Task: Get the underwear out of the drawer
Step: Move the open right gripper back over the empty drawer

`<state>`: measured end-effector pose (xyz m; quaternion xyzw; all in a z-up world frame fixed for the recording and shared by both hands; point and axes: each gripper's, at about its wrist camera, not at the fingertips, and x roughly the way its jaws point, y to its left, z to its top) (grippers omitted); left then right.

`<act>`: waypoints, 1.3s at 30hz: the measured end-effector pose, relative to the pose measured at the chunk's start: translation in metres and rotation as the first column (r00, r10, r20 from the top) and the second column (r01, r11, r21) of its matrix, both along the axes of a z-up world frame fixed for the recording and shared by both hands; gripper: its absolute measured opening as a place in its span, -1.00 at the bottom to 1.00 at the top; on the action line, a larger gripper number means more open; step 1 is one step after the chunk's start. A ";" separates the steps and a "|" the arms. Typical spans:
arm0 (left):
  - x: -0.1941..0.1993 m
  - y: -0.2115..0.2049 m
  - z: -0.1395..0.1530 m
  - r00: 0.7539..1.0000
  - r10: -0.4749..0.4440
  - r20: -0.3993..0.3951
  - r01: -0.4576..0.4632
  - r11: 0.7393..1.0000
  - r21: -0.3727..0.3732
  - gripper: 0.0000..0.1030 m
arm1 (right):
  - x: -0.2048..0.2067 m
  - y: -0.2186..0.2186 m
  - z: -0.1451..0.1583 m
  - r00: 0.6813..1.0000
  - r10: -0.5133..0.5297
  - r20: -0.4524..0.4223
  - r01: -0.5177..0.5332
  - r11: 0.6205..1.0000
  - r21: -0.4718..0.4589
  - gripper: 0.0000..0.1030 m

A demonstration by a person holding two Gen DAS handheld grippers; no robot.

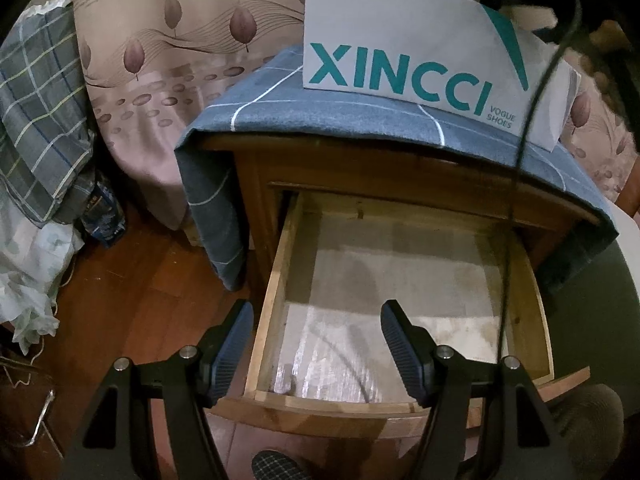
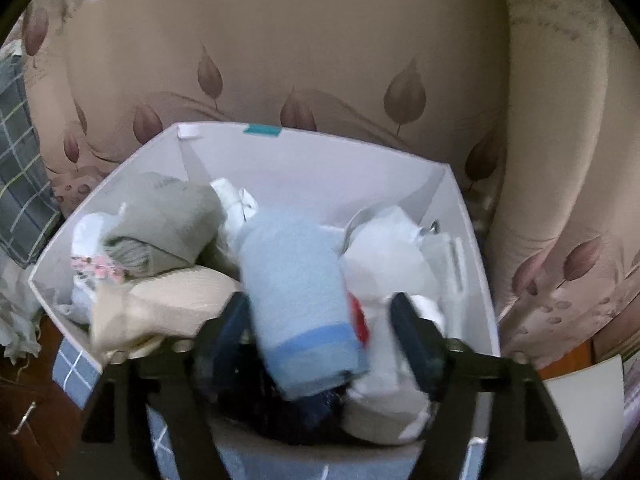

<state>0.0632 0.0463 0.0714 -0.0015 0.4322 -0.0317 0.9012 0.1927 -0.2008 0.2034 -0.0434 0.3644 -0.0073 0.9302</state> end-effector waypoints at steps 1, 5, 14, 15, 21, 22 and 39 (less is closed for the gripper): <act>0.001 0.000 0.000 1.000 0.001 -0.001 -0.001 1.000 0.002 0.32 | -0.007 0.001 0.005 1.000 0.010 0.017 -0.010 1.000 -0.009 0.69; 0.001 -0.002 0.000 1.000 0.001 -0.003 -0.001 1.000 0.017 0.32 | -0.036 -0.004 0.022 0.998 0.026 0.063 -0.026 1.000 -0.008 0.73; 0.001 -0.007 -0.002 1.000 0.005 -0.012 -0.004 0.998 0.057 0.32 | -0.139 -0.027 0.005 0.991 -0.055 0.123 0.040 0.992 0.119 0.96; 0.001 -0.007 -0.002 1.000 0.005 -0.011 -0.004 0.998 0.059 0.32 | -0.150 -0.030 -0.005 0.991 -0.069 0.117 0.053 0.989 0.135 0.96; -0.001 -0.012 -0.003 1.000 -0.013 -0.014 0.014 0.997 0.079 0.32 | -0.196 -0.039 -0.078 0.994 -0.105 -0.002 0.103 0.974 0.203 0.97; -0.002 -0.013 -0.002 1.000 -0.016 -0.013 0.017 0.997 0.082 0.32 | -0.201 -0.039 -0.089 0.994 -0.107 -0.027 0.111 0.974 0.198 0.97; -0.004 -0.028 -0.006 0.996 -0.085 -0.042 0.088 0.992 0.087 0.32 | -0.219 -0.025 -0.161 0.984 -0.031 -0.174 0.066 0.978 0.199 0.97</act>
